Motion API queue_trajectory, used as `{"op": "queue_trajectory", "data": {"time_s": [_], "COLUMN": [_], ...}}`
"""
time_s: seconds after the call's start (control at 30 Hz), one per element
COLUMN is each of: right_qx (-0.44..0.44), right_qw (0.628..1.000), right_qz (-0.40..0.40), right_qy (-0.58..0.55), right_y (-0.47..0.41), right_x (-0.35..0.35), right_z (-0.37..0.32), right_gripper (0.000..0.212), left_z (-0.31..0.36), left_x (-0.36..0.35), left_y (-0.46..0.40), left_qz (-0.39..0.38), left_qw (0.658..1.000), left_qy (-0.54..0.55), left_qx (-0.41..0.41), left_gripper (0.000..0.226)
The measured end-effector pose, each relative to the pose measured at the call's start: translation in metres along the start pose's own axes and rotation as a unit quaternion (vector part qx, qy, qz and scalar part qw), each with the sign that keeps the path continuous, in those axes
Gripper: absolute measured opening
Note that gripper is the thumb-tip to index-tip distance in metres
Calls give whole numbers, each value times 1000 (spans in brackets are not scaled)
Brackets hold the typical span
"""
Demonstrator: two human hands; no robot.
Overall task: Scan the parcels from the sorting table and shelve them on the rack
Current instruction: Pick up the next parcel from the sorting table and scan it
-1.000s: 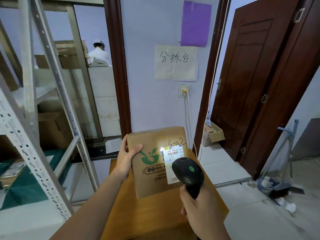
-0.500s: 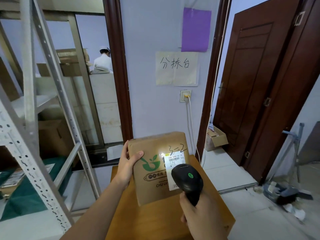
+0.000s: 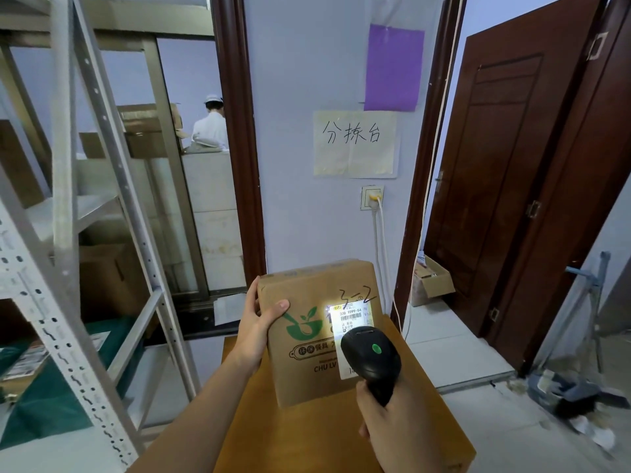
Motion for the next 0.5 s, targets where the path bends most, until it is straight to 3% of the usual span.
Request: {"op": "queue_trajectory", "data": {"time_s": [0.37, 0.5], "right_qx": [21, 33], "right_qw": [999, 999], "right_qz": [15, 22], "right_qy": [-18, -12], "right_y": [-15, -20], "right_x": [-15, -23], "right_z": [-5, -6], "right_gripper": [25, 33], "left_z": [3, 2], "left_x": [8, 13], "left_y": [-10, -12], "left_qz": [-9, -7], "left_qw": [1000, 1000], "left_qy": [4, -4], "left_qx": [-2, 2], "left_gripper": [112, 122]}}
Point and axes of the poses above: each hand's wrist, its own y-axis away from the middle knuckle, its own x-axis out of the back of the hand, z = x × y, the point moved 6 cm from there along -y, towards the middle knuckle, and after that the axes turned 7 degrees about -y, right-handed, at the moved point
